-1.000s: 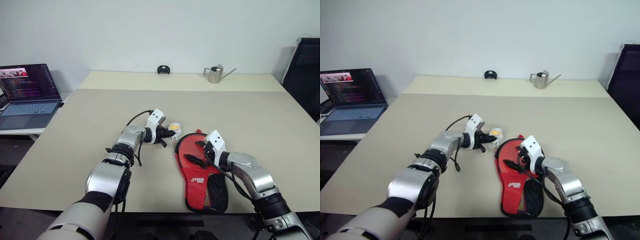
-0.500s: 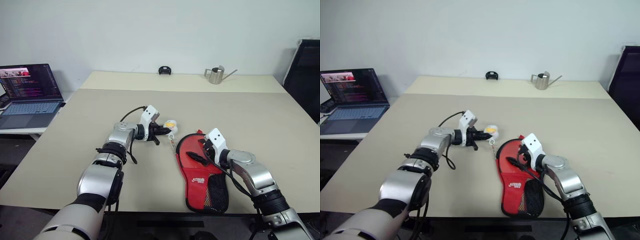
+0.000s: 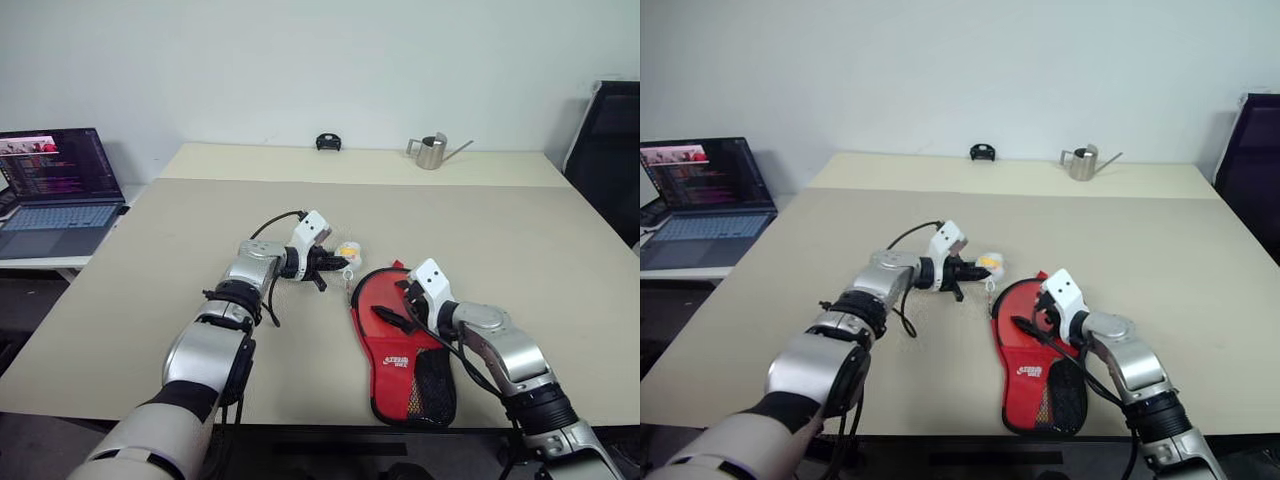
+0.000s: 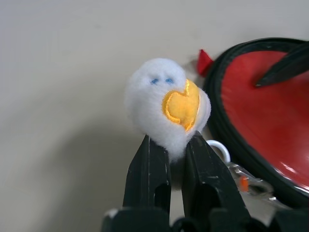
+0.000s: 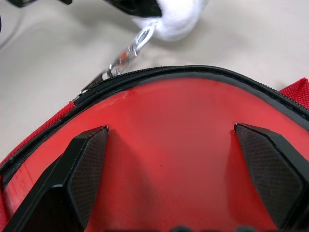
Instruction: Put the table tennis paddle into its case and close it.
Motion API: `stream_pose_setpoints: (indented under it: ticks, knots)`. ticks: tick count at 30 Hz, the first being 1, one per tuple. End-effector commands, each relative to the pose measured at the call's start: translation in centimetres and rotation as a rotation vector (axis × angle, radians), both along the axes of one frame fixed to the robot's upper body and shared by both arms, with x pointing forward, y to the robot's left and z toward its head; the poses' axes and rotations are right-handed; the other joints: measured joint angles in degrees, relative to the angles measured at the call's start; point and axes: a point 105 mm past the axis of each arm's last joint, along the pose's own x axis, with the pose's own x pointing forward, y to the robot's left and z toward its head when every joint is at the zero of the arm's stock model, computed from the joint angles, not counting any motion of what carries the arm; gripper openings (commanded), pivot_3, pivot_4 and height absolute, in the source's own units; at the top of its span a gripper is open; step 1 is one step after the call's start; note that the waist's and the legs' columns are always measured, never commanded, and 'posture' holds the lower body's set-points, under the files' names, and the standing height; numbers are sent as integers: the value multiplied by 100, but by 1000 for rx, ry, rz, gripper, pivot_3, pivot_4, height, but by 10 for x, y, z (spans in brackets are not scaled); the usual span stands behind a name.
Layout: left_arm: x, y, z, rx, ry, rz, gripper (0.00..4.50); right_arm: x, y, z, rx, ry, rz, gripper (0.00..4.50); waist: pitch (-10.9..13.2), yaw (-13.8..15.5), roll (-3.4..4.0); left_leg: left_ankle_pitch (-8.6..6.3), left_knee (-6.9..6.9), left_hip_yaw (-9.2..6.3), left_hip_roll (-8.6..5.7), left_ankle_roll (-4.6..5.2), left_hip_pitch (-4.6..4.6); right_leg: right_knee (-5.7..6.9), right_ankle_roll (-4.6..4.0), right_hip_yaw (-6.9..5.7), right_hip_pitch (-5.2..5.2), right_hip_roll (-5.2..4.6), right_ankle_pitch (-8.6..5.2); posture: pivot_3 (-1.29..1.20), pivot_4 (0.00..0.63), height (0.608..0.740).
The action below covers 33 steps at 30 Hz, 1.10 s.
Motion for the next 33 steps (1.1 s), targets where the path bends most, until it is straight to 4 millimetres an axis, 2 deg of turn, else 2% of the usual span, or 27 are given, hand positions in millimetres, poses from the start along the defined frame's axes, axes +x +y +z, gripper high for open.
stream_pose_setpoints:
  ticks: [1, 16, 27, 33]
  knots:
    - [12, -7, 25, 17, -118, 36, 36, -25, 3, -60, -57, 236, 0, 4500, -5, -6, -2, 0, 0, 0, 0, 0, 1, 1, 0, 0, 2, 0, 0, 0, 150, 740]
    - [30, -5, 39, 63, -233, 193, 36, -34, 15, -70, -27, 254, -23, 4500, -50, -19, -17, -1, -7, 0, 3, 1, 32, 6, 1, 4, 22, 8, 0, 0, 150, 740]
    - [25, -52, 33, 91, -288, 153, 36, -43, 25, -73, -7, 261, -43, 4500, -61, -18, -27, -1, -10, -1, 4, 0, 33, 3, 1, 4, 23, 8, -1, 0, 150, 740]
    - [21, -75, 38, 124, -344, 125, 36, -52, 32, -75, 1, 271, -58, 4500, -61, -14, -28, -2, -11, -1, 4, 0, 32, 1, 1, 4, 23, 7, -1, 0, 150, 740]
